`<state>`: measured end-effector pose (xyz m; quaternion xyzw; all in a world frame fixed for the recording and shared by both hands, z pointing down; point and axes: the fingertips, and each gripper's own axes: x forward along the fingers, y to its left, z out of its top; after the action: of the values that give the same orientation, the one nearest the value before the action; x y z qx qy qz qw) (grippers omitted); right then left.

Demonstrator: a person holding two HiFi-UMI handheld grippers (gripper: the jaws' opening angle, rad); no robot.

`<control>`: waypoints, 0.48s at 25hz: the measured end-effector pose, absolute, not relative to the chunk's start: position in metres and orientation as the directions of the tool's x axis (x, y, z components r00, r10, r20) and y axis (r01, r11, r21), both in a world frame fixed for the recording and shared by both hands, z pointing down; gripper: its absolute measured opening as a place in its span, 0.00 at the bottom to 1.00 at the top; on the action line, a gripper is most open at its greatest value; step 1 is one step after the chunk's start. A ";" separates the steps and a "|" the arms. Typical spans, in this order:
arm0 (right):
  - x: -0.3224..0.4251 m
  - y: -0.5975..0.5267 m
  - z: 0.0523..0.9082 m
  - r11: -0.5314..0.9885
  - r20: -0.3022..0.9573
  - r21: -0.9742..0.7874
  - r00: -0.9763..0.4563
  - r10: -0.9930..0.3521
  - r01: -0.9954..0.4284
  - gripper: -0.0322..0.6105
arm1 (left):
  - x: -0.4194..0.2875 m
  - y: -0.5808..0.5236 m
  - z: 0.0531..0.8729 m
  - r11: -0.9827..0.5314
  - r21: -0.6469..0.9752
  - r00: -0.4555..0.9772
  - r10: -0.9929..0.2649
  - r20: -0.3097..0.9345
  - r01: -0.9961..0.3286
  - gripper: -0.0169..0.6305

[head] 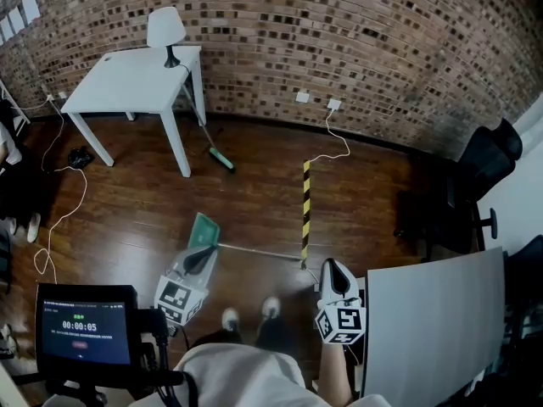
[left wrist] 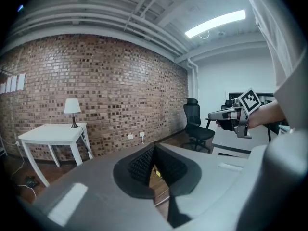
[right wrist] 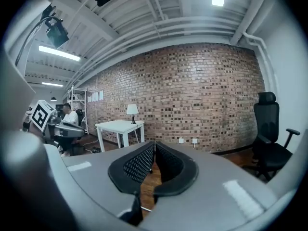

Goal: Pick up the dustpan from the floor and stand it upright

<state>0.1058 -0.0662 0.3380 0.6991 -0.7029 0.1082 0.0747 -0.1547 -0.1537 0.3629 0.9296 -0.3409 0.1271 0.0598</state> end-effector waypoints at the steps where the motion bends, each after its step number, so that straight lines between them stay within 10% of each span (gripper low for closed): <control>1: 0.109 -0.064 0.344 -0.010 0.268 -0.048 -0.004 -0.963 -0.999 0.09 | -0.150 -0.156 0.368 -0.766 0.029 0.740 -0.611 0.282 -0.643 0.03; 12: 0.199 -0.106 0.437 -0.080 0.356 -0.108 0.037 -0.934 -0.991 0.14 | -0.042 -0.214 0.445 -0.846 0.036 0.790 -0.482 0.378 -0.533 0.03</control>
<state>0.1990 -0.1057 0.4370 0.7151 -0.6729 0.1697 0.0842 -0.0419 -0.2140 0.4446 0.9436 -0.2688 0.1802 0.0702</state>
